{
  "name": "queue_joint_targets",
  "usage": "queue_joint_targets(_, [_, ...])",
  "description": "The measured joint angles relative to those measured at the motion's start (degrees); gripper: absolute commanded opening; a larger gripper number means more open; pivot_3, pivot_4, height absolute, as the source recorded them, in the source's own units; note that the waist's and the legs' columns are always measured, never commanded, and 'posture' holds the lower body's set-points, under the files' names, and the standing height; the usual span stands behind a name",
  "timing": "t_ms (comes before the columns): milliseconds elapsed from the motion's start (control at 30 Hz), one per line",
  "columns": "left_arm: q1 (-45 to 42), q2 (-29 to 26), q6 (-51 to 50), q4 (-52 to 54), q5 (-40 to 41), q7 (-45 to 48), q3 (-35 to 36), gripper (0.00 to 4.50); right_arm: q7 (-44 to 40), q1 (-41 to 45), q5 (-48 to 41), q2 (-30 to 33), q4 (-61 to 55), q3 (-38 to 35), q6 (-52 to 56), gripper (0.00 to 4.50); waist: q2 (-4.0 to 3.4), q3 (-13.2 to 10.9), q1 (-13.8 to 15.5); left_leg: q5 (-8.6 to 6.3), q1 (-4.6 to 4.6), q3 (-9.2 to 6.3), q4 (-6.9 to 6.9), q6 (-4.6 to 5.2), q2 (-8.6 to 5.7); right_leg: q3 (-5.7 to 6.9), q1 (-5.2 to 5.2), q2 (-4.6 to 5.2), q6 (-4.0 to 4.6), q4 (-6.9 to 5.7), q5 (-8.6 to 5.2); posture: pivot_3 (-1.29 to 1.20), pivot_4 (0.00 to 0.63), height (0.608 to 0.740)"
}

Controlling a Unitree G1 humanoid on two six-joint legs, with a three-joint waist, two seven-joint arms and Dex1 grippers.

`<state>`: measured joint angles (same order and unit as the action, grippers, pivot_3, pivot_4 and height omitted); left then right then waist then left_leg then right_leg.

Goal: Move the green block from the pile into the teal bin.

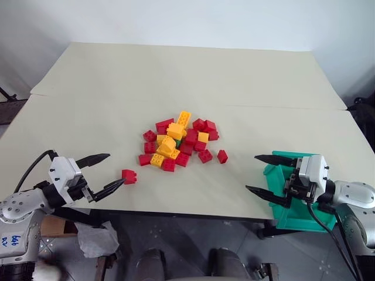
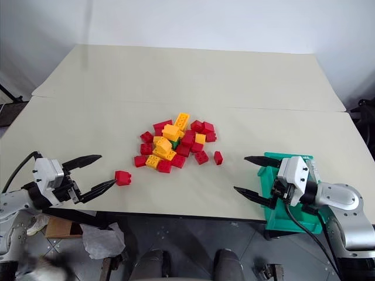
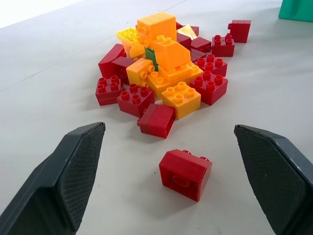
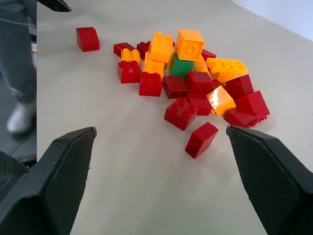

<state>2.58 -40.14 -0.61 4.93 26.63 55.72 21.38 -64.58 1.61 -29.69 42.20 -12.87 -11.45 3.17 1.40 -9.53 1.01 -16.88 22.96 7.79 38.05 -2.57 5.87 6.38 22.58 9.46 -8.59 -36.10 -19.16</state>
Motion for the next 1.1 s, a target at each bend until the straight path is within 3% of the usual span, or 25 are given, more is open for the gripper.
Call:
queue_joint_targets(533, [2.8,2.3,-2.5,1.8,2.4,-3.0,1.4,4.5,-0.1,5.4,-1.0,-1.9,0.0,2.4,1.5,4.46,0.0,0.0,-0.3,0.0,-0.01,-0.01,0.03,0.0,0.01,0.0,0.0,0.0,0.0,-0.1,0.0,0.0,0.15,0.74])
queue_joint_targets(700, [3.9,4.3,-3.1,1.6,2.8,-7.2,5.1,4.5,0.7,8.9,-2.4,-3.7,-1.4,4.2,3.4,4.46,0.0,0.0,-1.1,0.0,-0.01,-0.03,0.03,0.0,0.02,0.0,0.02,0.0,0.0,-0.39,0.0,0.0,0.15,0.74])
queue_joint_targets(933, [12.3,6.7,-4.8,-1.0,5.1,-8.6,11.4,4.5,1.8,13.2,-3.2,-6.4,-4.5,7.9,5.2,4.46,0.0,0.0,-1.5,0.0,-0.01,-0.03,0.02,0.0,0.04,0.0,0.04,0.0,0.0,-0.4,0.0,0.0,0.15,0.74])
queue_joint_targets(1100, [12.5,6.7,-6.8,1.0,5.7,-9.1,11.8,4.5,1.7,13.1,-3.1,-6.4,-4.6,8.7,5.5,4.46,0.05,0.0,-0.7,-0.04,0.03,-0.04,0.06,0.03,0.02,0.0,0.0,0.0,0.01,-0.32,0.0,0.0,0.15,0.74])
